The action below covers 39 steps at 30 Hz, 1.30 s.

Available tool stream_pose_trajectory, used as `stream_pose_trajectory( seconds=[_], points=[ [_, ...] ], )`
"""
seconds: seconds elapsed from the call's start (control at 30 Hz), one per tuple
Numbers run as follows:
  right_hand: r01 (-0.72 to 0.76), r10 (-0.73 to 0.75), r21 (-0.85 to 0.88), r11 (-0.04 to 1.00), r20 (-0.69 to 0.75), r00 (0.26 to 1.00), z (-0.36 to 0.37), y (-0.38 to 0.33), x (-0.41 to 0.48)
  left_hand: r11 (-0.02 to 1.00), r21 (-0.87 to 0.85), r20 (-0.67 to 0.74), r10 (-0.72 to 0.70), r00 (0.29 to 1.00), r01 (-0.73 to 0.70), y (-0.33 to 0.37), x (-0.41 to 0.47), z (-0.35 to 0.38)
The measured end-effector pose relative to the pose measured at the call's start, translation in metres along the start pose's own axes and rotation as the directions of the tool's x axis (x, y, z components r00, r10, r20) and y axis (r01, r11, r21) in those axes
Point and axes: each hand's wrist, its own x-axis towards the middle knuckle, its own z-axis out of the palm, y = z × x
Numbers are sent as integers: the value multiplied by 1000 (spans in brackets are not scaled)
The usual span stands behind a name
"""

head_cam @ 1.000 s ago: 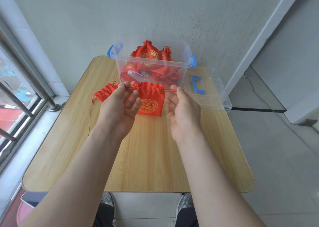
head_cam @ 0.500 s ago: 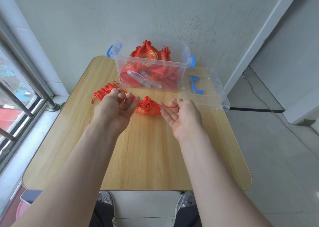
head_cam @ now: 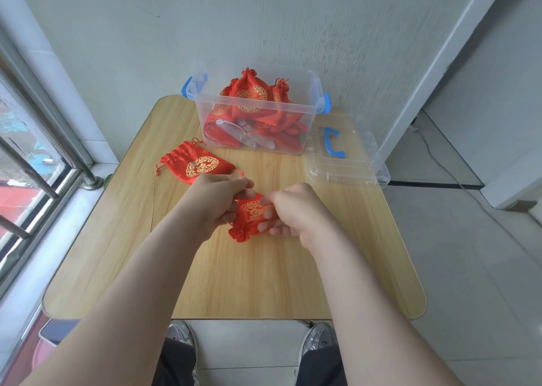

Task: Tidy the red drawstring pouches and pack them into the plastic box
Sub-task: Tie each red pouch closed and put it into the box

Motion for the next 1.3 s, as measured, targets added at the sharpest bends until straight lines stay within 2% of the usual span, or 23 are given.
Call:
stream_pose_trajectory(
  seconds=[0.1,0.23,0.4,0.63,0.77,0.93,1.13,1.2,1.3],
  points=[
    [65,-66,-21,998,-48,997,-2,2,4,989,141,20,40,999,-42,-4,0,-1],
    [171,-173,-30,985,-85,981,-6,4,8,976,182,33,119,992,-123,-5,0,-1],
    [225,-224,1,974,-85,971,-6,9,13,928,260,68,259,963,-268,-6,2,3],
    [284,-283,-7,959,-87,955,-4,12,19,898,306,85,304,949,-315,-7,2,3],
    [283,-285,-37,958,-67,956,-5,12,18,909,309,92,265,960,-280,-4,-1,3],
    [280,-271,39,959,-152,950,-3,13,23,946,266,106,162,981,-185,-3,1,2],
    [263,-241,67,962,-238,941,-4,16,26,992,125,86,23,996,-34,-2,5,2],
    [258,-239,64,964,-216,947,-7,13,24,992,121,70,26,997,-34,-2,5,2],
    [282,-277,55,958,-82,957,-11,9,20,986,154,119,38,992,-56,-3,4,1]
  ],
)
